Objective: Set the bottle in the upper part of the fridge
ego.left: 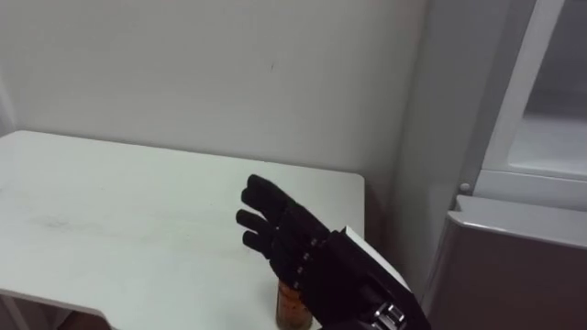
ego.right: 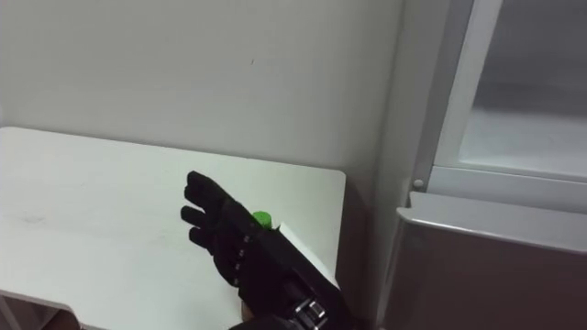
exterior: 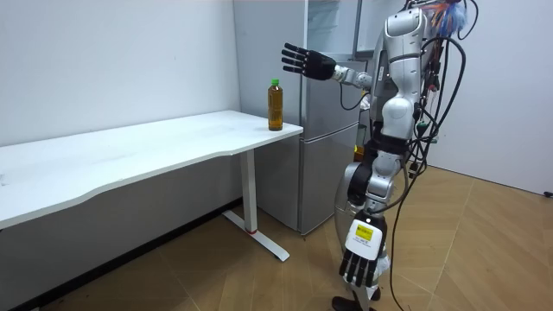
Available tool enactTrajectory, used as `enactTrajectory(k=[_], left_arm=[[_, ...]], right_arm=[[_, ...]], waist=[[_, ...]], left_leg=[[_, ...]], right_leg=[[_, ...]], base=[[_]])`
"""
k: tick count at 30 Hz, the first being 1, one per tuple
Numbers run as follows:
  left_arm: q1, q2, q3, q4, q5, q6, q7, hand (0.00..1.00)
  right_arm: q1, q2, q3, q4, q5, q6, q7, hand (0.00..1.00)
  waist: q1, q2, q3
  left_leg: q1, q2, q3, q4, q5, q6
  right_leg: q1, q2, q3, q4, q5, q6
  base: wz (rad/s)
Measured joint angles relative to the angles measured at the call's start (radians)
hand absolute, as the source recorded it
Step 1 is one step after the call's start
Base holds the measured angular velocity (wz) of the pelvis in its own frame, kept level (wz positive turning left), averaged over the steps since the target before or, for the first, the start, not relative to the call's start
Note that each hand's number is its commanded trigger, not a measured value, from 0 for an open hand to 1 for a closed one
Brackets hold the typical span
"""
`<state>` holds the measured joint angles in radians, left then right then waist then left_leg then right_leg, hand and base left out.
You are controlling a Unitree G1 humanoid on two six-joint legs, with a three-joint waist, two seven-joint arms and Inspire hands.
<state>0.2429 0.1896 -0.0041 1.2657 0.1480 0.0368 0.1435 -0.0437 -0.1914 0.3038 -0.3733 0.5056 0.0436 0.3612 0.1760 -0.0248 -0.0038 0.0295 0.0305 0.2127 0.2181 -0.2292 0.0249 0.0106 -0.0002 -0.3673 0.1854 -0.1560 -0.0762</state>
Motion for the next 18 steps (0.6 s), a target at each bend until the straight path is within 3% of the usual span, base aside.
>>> enactTrajectory(k=[5, 18], left_arm=[[0.002, -0.001, -0.012, -0.012, 0.001, 0.007, 0.006, 0.0], [0.001, 0.0, -0.011, -0.03, 0.002, 0.007, 0.019, 0.0]], right_arm=[[-0.013, 0.002, -0.002, 0.0, -0.01, 0.0, -0.012, 0.0], [-0.021, 0.002, -0.013, 0.0, -0.08, 0.0, -0.199, 0.0]], waist=[[-0.006, 0.0, 0.0005], [-0.005, -0.005, 0.0055]], left_leg=[[-0.001, -0.004, -0.004, 0.0, -0.003, 0.005], [0.001, -0.007, -0.003, 0.0, -0.002, 0.007]], right_leg=[[0.002, -0.004, -0.003, 0.0, -0.004, 0.008], [0.011, -0.01, -0.019, 0.001, -0.004, 0.015]], base=[[0.07], [0.04]])
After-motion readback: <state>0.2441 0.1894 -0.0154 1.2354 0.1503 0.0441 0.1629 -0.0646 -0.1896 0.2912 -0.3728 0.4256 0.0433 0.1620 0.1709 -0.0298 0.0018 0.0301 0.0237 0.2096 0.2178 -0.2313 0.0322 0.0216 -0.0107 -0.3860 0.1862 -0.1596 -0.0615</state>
